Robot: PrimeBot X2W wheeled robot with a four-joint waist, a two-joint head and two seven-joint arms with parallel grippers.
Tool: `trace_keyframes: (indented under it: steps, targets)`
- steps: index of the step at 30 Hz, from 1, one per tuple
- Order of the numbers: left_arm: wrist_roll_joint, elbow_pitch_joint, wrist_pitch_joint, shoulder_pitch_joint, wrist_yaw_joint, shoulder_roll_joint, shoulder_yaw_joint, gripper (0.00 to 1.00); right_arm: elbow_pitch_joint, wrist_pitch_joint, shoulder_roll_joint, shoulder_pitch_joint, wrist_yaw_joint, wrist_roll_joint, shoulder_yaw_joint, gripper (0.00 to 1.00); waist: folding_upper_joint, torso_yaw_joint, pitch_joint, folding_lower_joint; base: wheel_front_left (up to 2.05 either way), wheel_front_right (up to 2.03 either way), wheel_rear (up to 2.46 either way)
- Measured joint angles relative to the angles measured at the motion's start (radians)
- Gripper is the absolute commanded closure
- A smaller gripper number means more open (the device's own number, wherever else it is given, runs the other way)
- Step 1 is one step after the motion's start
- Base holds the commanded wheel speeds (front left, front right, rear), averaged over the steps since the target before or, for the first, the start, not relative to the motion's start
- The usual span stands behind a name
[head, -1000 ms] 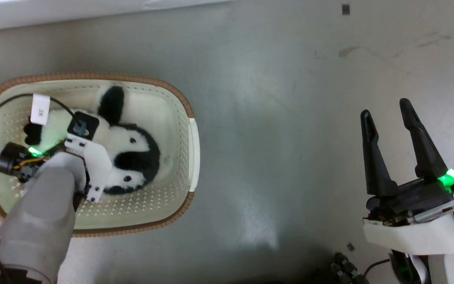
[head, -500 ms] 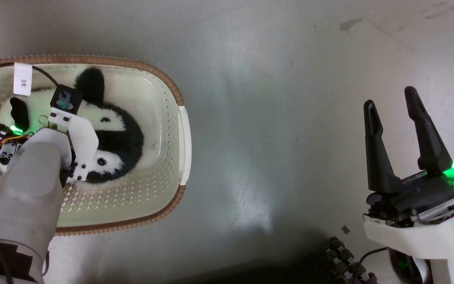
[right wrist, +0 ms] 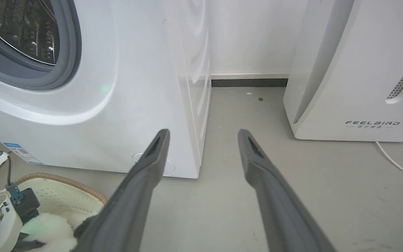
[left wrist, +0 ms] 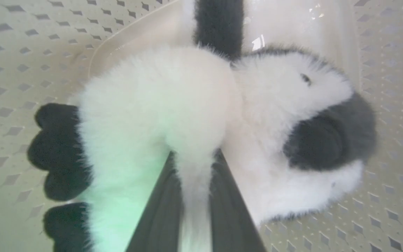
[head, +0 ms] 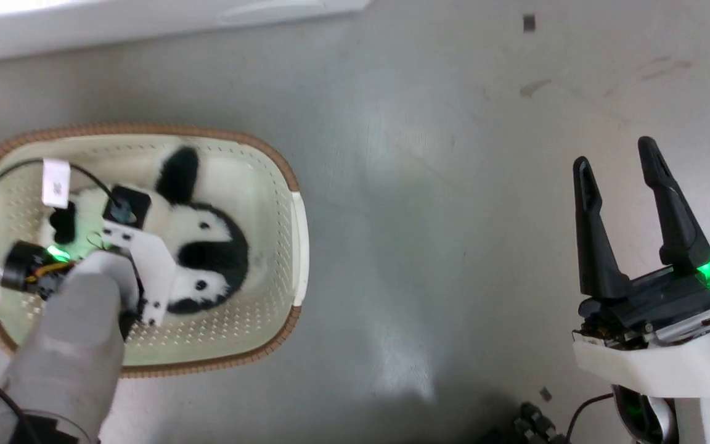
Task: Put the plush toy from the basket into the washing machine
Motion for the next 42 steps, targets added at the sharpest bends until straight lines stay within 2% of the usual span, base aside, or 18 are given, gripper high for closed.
trace_keyframes:
  steps: [6, 13, 22, 33, 42]
  targets:
    - [-0.041, 0.004, -0.126, 0.076, -0.014, -0.059, 0.012, 1.00, 0.029, 0.000, 0.000, 0.008, 0.000, -0.030, -0.015, 0.00, 0.0000, 0.018, -0.118, 0.0000, 0.00, 0.00, 0.00]
    - [-0.079, 0.007, -0.230, 0.154, -0.027, -0.099, 0.023, 1.00, 0.047, 0.000, 0.000, 0.044, 0.000, -0.049, -0.031, 0.00, 0.0000, 0.044, -0.255, -0.0001, 0.00, 0.00, 0.00]
    - [-0.122, -0.053, -0.300, 0.258, -0.035, -0.140, 0.042, 1.00, 0.067, 0.000, 0.000, 0.106, 0.000, -0.074, -0.049, 0.00, 0.0000, 0.091, -0.424, -0.0001, 0.00, 0.00, 0.00]
    - [-0.139, -0.468, -0.307, 0.489, -0.007, -0.140, 0.140, 1.00, 0.074, 0.000, 0.000, 0.169, 0.000, -0.086, -0.060, 0.00, 0.0000, 0.154, -0.584, -0.0002, 0.00, 0.00, 0.00]
    - [-0.120, -0.812, -0.307, 0.598, 0.010, -0.151, 0.257, 1.00, 0.072, 0.000, 0.000, 0.180, 0.000, -0.088, -0.057, 0.00, 0.0000, 0.172, -0.618, -0.0002, 0.00, 0.00, 0.00]
